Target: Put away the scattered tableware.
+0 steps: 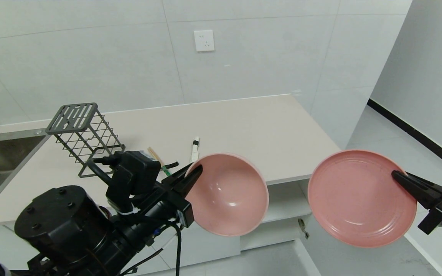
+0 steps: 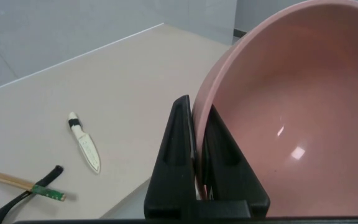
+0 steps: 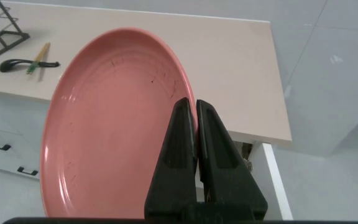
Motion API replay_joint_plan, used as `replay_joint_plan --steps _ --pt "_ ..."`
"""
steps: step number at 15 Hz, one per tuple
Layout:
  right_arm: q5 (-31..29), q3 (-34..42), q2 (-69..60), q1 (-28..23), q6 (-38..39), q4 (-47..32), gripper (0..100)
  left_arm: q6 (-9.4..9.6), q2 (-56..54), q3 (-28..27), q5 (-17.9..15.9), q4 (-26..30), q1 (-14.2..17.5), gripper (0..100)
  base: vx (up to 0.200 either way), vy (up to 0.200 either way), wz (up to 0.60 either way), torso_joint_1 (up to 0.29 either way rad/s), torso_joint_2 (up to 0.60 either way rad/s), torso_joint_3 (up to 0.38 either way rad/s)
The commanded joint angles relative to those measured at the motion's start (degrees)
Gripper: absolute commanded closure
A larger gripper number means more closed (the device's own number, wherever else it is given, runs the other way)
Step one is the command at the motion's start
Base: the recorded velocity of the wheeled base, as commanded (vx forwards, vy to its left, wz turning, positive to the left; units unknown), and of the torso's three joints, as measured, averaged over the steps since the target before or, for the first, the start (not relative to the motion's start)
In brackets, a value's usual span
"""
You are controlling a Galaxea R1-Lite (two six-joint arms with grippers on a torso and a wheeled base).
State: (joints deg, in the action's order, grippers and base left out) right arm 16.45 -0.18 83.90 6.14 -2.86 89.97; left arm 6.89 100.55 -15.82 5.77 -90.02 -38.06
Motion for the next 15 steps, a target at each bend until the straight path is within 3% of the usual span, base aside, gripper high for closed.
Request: replay_joint_plan --steps 1,8,15 --pt "0.0 0.0 -0.1 0.0 0.0 0.0 100 -0.03 0.0 0.3 0.0 0.0 0.0 100 0.0 0.0 0.0 0.0 0.0 0.0" --pt "0.0 0.0 0.3 0.0 0.0 0.0 100 -0.21 0.8 3.6 0.0 0.0 0.0 100 0.0 0.0 0.0 0.0 0.0 0.0" --pt "0.0 0.0 0.9 0.1 -0.2 0.0 100 -0.3 0.0 4.8 0.0 0.0 0.1 100 0.0 0.0 0.0 -0.125 0.25 0.124"
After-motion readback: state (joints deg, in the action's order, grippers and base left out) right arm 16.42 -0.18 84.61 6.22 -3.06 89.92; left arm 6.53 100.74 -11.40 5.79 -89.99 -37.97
